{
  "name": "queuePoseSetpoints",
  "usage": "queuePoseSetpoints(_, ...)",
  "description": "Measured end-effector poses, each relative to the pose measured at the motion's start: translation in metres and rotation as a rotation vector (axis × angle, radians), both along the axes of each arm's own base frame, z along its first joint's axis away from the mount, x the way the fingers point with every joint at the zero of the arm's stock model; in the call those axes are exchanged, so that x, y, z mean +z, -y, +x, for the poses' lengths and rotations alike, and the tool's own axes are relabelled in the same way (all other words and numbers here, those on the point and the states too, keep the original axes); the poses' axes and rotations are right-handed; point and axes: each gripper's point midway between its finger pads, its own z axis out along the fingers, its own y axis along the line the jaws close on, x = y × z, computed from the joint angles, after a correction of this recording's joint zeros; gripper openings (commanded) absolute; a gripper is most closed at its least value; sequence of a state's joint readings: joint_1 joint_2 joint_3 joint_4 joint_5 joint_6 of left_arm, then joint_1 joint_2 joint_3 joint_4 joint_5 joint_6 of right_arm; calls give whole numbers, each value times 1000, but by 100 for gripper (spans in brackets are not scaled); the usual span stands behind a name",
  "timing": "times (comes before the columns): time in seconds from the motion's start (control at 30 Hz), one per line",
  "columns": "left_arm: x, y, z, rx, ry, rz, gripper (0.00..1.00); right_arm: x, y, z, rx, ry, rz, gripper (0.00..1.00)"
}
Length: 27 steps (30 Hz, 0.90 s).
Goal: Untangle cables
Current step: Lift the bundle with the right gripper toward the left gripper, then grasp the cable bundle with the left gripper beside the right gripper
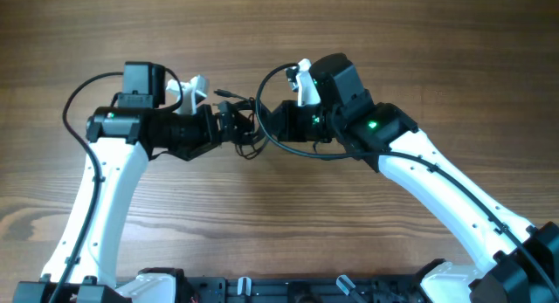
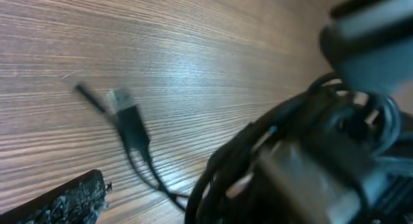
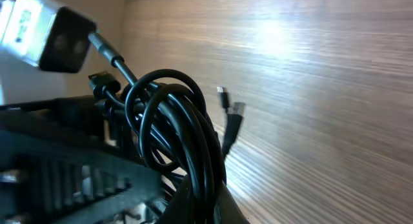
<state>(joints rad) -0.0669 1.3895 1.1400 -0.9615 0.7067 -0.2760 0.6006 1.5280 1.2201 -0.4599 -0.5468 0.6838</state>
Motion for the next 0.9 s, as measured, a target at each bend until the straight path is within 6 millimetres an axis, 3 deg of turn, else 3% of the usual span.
queuePoseSetpoints(0.13,-1,5,-2,-18,1,13,100,0,-1,-2,11,-9,7,8)
queuePoseSetpoints(0.17,-1,5,-2,-18,2,13,79,0,-1,-3,11,-9,7,8)
queuePoseSetpoints(0.2,-2,5,-2,-17,3,16,51,0,-1,-3,10,-10,6,9)
queuePoseSetpoints(0.23,-1,5,-1,-13,3,13,36,0,0,-3,10,-13,4,9)
queuePoseSetpoints(0.43,0,5,3,35,-21,1,31,-12,9,-3,-30,-39,-54,9)
queuePoseSetpoints(0.9,-3,7,1,65,-55,10,23,-12,11,3,-75,-44,-58,10)
